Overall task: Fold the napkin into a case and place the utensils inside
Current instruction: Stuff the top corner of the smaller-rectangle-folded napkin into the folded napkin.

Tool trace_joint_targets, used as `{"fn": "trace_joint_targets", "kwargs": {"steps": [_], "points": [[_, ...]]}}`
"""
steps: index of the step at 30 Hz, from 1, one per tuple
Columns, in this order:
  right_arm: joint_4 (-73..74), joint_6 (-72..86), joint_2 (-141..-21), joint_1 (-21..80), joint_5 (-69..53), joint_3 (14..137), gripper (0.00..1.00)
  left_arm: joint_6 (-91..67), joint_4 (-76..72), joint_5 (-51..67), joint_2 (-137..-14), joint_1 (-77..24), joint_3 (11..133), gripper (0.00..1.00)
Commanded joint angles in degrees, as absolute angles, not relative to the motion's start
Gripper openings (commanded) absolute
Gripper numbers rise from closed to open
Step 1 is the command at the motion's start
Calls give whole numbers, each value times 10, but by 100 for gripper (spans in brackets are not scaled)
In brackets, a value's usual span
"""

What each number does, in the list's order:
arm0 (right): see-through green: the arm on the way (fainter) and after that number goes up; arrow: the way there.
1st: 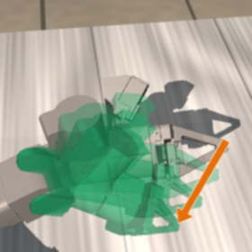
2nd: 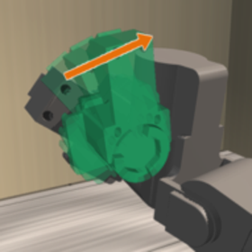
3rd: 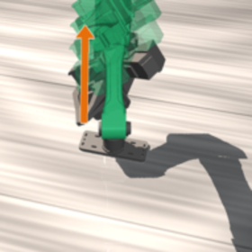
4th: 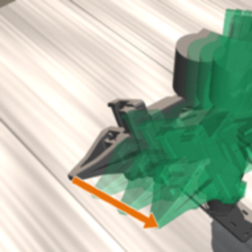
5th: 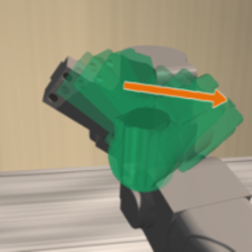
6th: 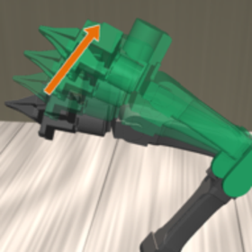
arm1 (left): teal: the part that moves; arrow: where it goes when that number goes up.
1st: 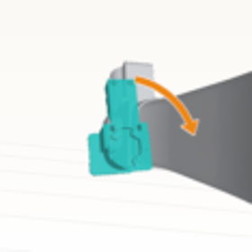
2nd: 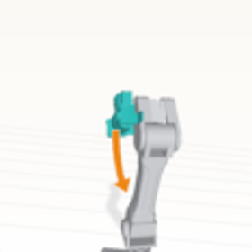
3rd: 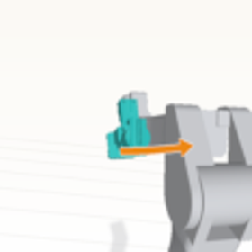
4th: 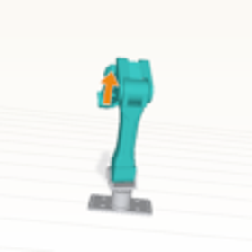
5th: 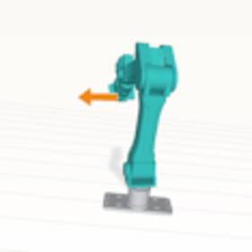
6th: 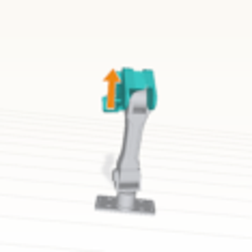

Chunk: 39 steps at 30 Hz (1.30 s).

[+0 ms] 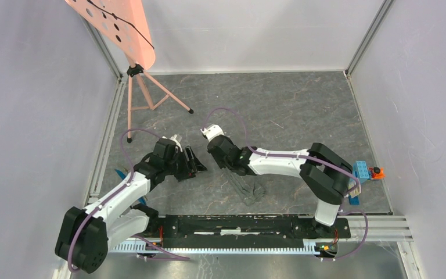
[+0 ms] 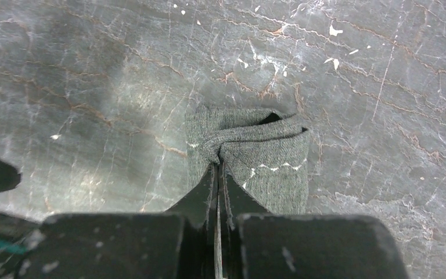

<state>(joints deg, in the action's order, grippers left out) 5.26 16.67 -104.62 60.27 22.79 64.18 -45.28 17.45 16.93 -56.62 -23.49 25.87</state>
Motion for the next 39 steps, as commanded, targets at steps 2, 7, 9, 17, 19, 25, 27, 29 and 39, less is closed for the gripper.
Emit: {"fn": "trace_joint_targets", "kwargs": {"steps": [2, 7, 9, 17, 19, 25, 27, 29, 39], "points": [[18, 191, -973, 590, 194, 604, 0, -425, 110, 198, -582, -234, 264, 71], [4, 206, -959, 579, 171, 578, 0, -438, 85, 198, -604, -235, 275, 67], [4, 207, -953, 574, 169, 570, 0, -443, 77, 198, -611, -235, 277, 66], [-29, 211, -939, 561, 143, 543, 0, -426, 83, 174, -658, -255, 307, 64], [-44, 203, -946, 559, 121, 540, 2, -431, 78, 172, -660, -256, 307, 64], [-36, 177, -979, 559, 99, 572, 23, -434, 81, 164, -652, -256, 302, 63], [-25, 168, -984, 560, 101, 582, 29, -432, 87, 161, -645, -256, 298, 63], [-14, 161, -984, 561, 103, 591, 34, -431, 93, 158, -637, -256, 295, 63], [41, 143, -962, 578, 139, 588, 54, -428, 108, 149, -605, -255, 278, 63]]}}
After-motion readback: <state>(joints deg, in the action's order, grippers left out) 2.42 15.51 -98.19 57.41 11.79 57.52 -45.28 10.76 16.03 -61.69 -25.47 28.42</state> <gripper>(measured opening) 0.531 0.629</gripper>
